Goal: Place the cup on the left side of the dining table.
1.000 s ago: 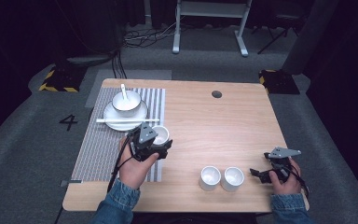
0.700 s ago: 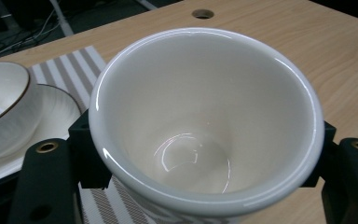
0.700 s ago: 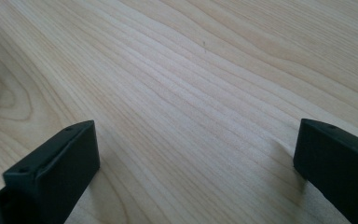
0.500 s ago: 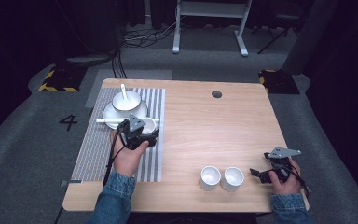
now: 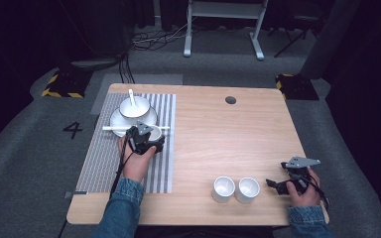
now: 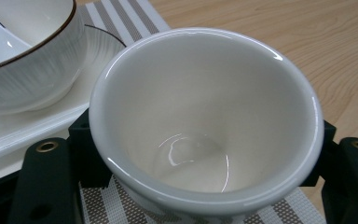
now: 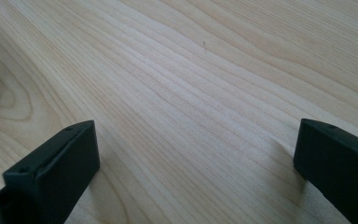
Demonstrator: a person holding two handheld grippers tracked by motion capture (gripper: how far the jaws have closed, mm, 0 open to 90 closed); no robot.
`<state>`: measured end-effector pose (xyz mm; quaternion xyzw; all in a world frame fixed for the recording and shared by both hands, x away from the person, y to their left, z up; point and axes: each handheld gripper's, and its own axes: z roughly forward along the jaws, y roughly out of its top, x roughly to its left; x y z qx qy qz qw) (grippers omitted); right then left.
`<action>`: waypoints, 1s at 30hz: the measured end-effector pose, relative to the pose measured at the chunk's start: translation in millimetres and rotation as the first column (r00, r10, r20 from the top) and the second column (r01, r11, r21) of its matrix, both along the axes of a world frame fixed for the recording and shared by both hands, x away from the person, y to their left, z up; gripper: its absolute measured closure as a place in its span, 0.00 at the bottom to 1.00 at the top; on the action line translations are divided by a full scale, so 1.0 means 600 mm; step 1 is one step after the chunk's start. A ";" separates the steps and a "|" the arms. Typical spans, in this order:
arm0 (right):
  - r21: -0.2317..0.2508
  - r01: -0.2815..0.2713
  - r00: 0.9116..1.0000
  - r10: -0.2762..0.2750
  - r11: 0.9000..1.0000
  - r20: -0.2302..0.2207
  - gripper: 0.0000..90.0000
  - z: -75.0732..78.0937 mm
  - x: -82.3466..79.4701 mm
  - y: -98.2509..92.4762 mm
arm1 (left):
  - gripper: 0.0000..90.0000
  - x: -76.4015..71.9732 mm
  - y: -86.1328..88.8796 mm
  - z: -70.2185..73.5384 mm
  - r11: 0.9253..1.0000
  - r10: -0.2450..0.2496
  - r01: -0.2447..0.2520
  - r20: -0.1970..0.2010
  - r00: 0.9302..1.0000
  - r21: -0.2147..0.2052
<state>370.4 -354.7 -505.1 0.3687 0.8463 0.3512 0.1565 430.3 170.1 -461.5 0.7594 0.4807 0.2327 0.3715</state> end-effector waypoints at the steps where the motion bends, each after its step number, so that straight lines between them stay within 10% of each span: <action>1: 0.000 0.000 1.000 0.000 1.000 0.000 0.00 0.000 0.000 0.000 | 0.30 0.003 0.000 -0.004 1.000 0.006 -0.006 -0.006 1.000 -0.001; 30: 0.000 0.000 1.000 0.000 1.000 0.000 0.00 0.000 0.000 0.000 | 0.30 0.018 -0.003 -0.046 1.000 0.017 -0.017 -0.032 0.999 -0.005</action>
